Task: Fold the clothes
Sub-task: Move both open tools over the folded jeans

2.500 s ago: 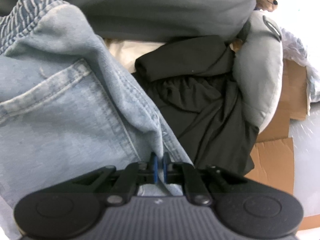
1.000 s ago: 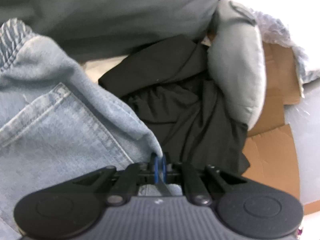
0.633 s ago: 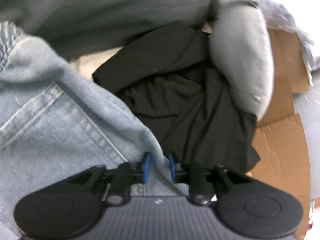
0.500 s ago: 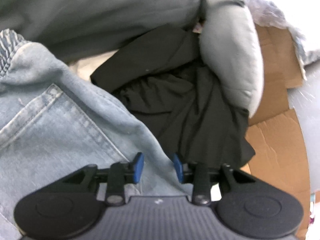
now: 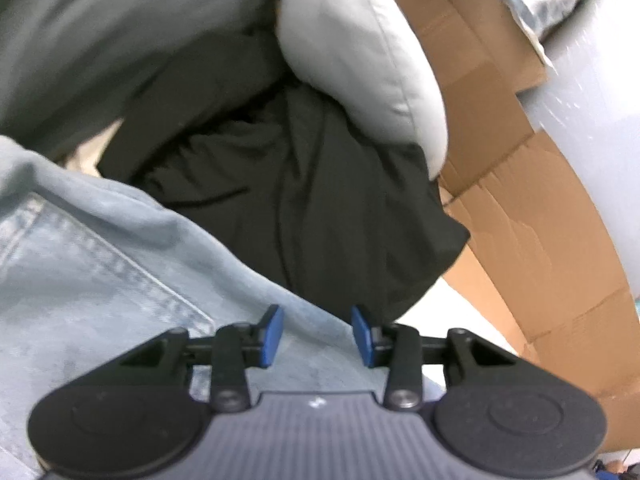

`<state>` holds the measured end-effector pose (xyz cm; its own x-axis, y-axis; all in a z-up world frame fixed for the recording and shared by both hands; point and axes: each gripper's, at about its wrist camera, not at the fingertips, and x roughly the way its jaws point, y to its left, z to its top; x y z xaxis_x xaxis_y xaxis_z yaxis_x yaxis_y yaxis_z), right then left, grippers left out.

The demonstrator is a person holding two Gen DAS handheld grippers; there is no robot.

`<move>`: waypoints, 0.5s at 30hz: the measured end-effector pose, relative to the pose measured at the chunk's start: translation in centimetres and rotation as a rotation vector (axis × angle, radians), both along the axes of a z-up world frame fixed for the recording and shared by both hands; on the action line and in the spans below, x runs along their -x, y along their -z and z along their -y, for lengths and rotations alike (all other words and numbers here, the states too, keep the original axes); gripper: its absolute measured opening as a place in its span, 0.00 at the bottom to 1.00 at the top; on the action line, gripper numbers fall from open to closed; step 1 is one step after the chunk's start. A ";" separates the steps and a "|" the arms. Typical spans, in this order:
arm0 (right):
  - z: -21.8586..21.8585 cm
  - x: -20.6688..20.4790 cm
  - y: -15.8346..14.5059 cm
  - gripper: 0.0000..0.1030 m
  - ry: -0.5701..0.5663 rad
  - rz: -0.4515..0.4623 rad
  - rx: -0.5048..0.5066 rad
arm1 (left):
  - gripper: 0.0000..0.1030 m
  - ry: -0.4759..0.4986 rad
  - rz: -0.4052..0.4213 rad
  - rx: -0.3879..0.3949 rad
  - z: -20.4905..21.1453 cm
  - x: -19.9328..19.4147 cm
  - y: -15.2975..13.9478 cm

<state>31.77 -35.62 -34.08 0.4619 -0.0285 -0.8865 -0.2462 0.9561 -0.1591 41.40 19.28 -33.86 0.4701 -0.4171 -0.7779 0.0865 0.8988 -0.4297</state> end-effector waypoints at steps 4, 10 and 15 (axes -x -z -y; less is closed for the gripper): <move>2.2 0.4 1.6 0.41 0.074 0.016 0.029 | 0.39 0.007 -0.023 -0.012 0.5 0.0 1.1; 4.2 -1.3 3.5 0.41 0.133 0.063 0.016 | 0.39 0.010 -0.028 -0.021 0.4 0.8 2.1; 4.3 -3.2 5.1 0.41 0.144 0.064 0.027 | 0.39 0.010 -0.018 -0.042 0.8 1.0 2.3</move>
<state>34.93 -39.89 -39.22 0.5071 -0.1222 -0.8532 -0.0949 0.9760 -0.1962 40.38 18.48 -36.20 0.4517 -0.3886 -0.8031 0.0883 0.9152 -0.3933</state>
